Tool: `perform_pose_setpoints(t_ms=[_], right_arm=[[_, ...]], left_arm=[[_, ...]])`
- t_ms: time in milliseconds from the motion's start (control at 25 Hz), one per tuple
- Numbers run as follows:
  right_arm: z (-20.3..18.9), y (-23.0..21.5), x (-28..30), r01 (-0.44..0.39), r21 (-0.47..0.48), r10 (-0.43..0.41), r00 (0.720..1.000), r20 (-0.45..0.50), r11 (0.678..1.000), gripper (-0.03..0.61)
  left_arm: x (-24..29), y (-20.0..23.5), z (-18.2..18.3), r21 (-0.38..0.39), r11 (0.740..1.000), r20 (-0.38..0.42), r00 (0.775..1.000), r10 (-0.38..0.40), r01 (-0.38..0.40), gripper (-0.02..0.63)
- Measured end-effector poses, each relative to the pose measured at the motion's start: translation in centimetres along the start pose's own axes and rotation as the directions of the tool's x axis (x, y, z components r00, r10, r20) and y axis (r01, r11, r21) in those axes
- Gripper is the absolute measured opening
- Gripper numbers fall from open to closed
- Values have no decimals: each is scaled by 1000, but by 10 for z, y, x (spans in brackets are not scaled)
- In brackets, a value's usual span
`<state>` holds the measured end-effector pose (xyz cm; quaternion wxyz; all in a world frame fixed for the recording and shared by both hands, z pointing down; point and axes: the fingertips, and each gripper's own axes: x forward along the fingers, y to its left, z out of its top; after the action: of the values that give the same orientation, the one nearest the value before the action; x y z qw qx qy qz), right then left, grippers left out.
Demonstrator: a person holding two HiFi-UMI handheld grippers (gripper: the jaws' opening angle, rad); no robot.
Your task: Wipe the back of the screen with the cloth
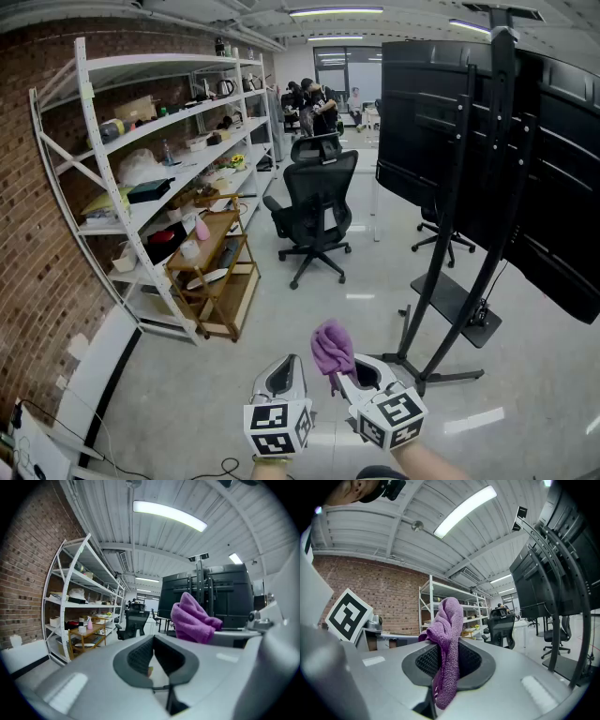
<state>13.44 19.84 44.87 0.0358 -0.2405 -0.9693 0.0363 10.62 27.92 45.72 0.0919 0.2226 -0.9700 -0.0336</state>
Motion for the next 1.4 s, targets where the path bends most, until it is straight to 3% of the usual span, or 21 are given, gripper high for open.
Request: perform_pose_setpoints(t_ms=[280, 560, 720, 1000, 1160, 1400], right_arm=[[-7, -6, 39, -23, -6, 23, 1000, -12, 1000, 57], [-1, -62, 114, -12, 2, 12, 1000, 7, 1000, 57], [13, -116, 174, -8, -14, 9, 1000, 9, 1000, 57], [61, -244, 269, 51, -78, -48, 998, 40, 996, 57], [79, -320, 300, 146, -106, -140, 988, 57, 984, 57], [107, -416, 322, 297, -141, -288, 954, 81, 944, 58]], left_arm=[[24, 29, 1, -34, 999, 9, 1000, 14, -14, 8], [100, 57, 10, -5, 1000, 1, 1000, 16, -16, 8], [181, 66, 32, 13, 1000, 1, 1000, 0, 0, 8], [351, 54, 96, 69, 993, 36, 995, -98, 95, 8], [439, 33, 116, 88, 982, 32, 985, -169, 166, 8], [542, -8, 144, 127, 944, 29, 950, -312, 306, 8]])
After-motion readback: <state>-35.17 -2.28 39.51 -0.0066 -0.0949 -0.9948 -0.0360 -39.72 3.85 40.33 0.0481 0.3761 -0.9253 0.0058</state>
